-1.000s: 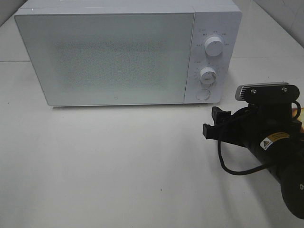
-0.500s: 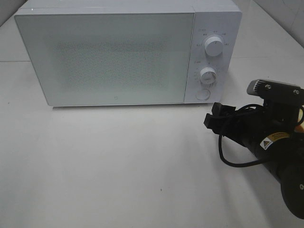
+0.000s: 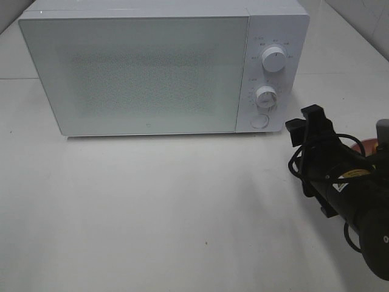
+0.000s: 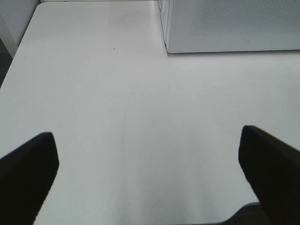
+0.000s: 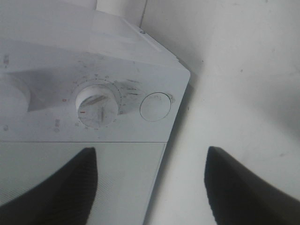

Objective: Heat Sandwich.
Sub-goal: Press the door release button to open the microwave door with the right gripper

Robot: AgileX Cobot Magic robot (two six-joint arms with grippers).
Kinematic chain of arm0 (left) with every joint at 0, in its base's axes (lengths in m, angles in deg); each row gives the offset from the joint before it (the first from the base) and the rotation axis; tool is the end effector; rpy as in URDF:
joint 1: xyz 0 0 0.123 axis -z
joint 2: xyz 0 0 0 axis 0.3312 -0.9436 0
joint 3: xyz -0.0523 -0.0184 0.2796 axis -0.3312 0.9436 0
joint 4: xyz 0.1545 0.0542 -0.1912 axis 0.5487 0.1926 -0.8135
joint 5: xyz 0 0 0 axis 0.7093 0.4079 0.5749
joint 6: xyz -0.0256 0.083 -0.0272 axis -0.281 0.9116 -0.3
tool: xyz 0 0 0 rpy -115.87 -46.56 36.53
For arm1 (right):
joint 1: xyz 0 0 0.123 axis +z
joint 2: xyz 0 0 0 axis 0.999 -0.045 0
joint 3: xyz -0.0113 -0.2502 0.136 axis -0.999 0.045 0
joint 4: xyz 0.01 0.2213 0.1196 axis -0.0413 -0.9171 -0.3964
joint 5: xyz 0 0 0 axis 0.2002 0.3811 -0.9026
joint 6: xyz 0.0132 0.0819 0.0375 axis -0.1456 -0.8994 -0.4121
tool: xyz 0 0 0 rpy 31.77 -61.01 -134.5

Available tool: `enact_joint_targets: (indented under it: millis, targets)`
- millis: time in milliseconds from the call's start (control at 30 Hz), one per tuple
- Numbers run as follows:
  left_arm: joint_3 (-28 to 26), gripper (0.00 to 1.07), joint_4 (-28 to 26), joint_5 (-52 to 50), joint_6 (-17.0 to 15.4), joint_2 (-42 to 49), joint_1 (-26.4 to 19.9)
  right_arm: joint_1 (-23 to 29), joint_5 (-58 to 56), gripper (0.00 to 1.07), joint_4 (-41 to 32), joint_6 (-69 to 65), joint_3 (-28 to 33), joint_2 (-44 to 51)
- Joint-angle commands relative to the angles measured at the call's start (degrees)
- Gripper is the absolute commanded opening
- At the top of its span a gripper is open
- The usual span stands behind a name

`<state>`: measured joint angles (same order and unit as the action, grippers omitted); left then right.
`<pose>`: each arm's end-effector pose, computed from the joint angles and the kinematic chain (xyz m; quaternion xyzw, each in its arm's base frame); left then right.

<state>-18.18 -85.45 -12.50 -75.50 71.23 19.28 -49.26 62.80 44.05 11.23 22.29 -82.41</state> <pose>-0.0088 -0.0057 0.2808 0.0166 0.8526 -0.0261 0.5217 0.2148 0.1062 0.1226 0.4586 0.6404 0.3953 0.4726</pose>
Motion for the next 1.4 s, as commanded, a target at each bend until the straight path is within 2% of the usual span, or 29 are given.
enact_joint_targets:
  millis: [33,100,133,200,233,267,333,367,700,900,1233,1400]
  targets:
    - [0.1,1.0,-0.2,-0.7,0.1,0.9,0.2,0.2,7.0,0.56,0.5,-11.3,-0.1,-0.2]
    - [0.1,1.0,-0.2,-0.7,0.1,0.9,0.2,0.2,6.4,0.51,0.5,-13.4,-0.1,-0.2]
    - [0.1,1.0,-0.2,-0.7,0.1,0.9,0.2,0.0,4.9,0.42,0.2,-15.9,-0.1,-0.2]
    - [0.1,1.0,-0.2,-0.7,0.1,0.9,0.2,-0.2,3.9,0.3,0.2,-16.7,-0.1,-0.2]
    - [0.1,1.0,-0.2,-0.7,0.1,0.9,0.2,-0.2,3.9,0.3,0.2,-16.7,-0.1,-0.2]
    - [0.1,1.0,-0.2,-0.7,0.1,0.9,0.2,-0.2,3.5,0.15,0.2,-16.7,-0.1,-0.2]
    - [0.1,1.0,-0.2,-0.7,0.1,0.9,0.2,-0.2,3.3,0.01,0.6,-16.7,-0.1,-0.2]
    - [0.1,1.0,-0.2,-0.7,0.1,0.9,0.2,-0.2,3.3,0.0,0.9,-16.4,-0.1,-0.2]
    - [0.1,1.0,-0.2,-0.7,0.1,0.9,0.2,-0.2,-0.7,0.0,1.4,-15.5,-0.7,-0.2]
    - [0.1,1.0,-0.2,-0.7,0.1,0.9,0.2,-0.2,-2.8,0.0,2.1,-13.3,-4.0,-0.9]
    - [0.1,1.0,-0.2,-0.7,0.1,0.9,0.2,-0.2,-4.6,0.0,2.5,-14.3,-9.4,-7.6]
    - [0.1,1.0,-0.2,-0.7,0.1,0.9,0.2,-2.2,-6.6,0.0,5.3,-14.2,-12.7,-9.6]
